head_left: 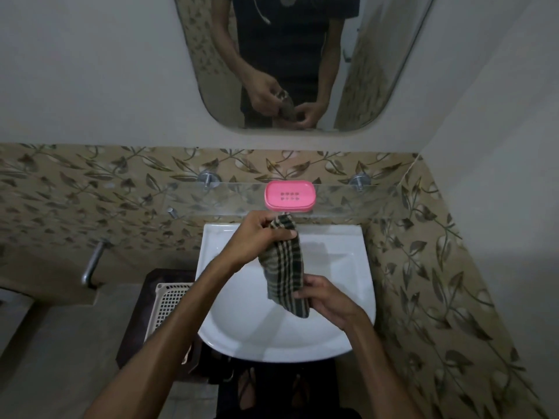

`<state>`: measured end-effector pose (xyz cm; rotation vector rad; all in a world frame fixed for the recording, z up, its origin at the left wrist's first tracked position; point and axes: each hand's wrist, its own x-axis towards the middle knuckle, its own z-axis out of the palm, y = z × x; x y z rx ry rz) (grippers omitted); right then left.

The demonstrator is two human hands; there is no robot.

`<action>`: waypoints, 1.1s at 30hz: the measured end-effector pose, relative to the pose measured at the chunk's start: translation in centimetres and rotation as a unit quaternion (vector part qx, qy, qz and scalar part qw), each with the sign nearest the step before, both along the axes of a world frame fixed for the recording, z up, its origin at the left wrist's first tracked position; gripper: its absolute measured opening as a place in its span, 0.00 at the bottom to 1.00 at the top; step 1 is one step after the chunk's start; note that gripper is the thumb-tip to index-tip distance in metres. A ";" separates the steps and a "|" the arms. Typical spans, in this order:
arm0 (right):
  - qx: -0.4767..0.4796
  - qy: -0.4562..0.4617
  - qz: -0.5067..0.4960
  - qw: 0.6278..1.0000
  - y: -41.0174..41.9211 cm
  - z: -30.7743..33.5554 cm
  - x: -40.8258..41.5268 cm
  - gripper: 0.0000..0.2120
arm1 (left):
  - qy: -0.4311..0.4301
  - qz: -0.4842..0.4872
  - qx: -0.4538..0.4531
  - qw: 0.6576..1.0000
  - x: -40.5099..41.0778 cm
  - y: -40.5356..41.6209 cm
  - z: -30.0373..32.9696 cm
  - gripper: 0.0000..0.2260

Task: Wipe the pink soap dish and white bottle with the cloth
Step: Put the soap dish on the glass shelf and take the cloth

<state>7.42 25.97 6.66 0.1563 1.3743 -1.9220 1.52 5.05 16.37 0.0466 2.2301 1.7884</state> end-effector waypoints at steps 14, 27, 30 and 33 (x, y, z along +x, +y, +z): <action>-0.059 -0.112 -0.007 0.992 -1.3 -4.0 2.7 0.24 | -0.112 0.291 0.045 0.949 3.1 -4.4 -4.8 0.16; -0.022 -0.168 -0.147 0.974 -1.8 -3.9 1.7 0.18 | -0.149 0.340 0.040 0.928 7.0 -6.9 -8.6 0.10; 0.131 -0.102 -0.107 0.980 -3.0 -4.0 1.1 0.10 | -0.184 0.353 0.004 0.917 8.6 -6.7 -11.2 0.08; 0.246 -0.012 -0.078 0.966 -5.0 -4.1 0.3 0.04 | -0.163 0.400 -0.053 0.900 10.3 -6.9 -12.8 0.09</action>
